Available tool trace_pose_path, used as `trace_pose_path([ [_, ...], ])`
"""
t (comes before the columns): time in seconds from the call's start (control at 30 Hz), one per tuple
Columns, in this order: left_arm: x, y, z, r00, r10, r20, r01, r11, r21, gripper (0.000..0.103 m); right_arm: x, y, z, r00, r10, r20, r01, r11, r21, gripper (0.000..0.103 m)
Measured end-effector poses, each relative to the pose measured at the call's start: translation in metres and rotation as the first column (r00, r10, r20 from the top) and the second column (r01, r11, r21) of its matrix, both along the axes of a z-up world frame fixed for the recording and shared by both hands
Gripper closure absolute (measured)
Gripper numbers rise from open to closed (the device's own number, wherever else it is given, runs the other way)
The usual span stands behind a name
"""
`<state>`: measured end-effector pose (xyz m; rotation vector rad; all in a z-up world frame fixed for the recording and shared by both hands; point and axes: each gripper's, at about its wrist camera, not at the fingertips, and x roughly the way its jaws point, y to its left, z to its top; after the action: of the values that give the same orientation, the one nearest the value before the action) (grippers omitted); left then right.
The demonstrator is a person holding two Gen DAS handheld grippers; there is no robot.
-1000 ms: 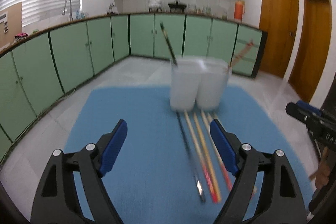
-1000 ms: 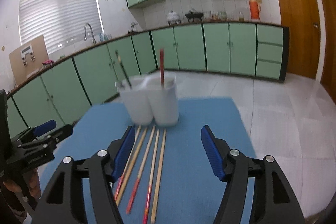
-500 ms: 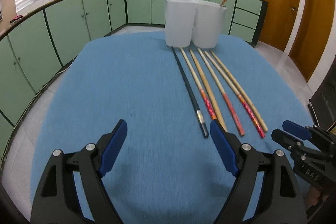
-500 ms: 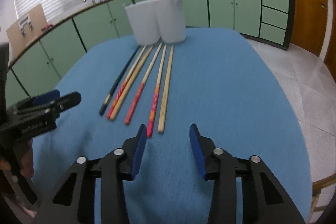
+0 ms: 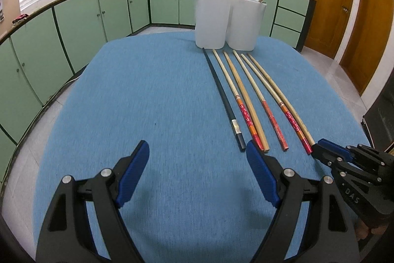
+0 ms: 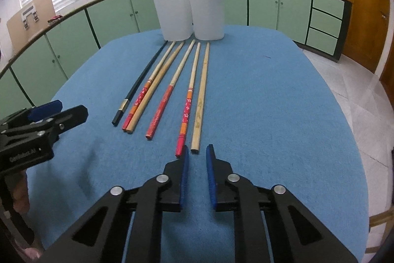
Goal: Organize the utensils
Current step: 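Withdraw both tools from the holder back over the remaining chopsticks, then grasp a plain bamboo chopstick with right tool while left tool grasps the black chopstick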
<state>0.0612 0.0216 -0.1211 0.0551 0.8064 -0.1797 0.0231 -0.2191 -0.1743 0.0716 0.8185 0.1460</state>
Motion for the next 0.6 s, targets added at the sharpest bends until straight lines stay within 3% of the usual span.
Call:
trace_pose_path([
  [0.17, 0.002, -0.003, 0.0, 1.0, -0.004, -0.008, 0.004, 1.0, -0.01, 0.025, 0.009, 0.008, -0.001, 1.0, 0.007, -0.012, -0.007, 1.0, -0.015, 0.095],
  [0.6, 0.012, -0.022, -0.012, 0.999, -0.02, -0.039, 0.021, 1.0, 0.003, 0.026, 0.008, -0.011, 0.0, 0.998, -0.064, -0.016, 0.064, 0.998, -0.001, 0.096],
])
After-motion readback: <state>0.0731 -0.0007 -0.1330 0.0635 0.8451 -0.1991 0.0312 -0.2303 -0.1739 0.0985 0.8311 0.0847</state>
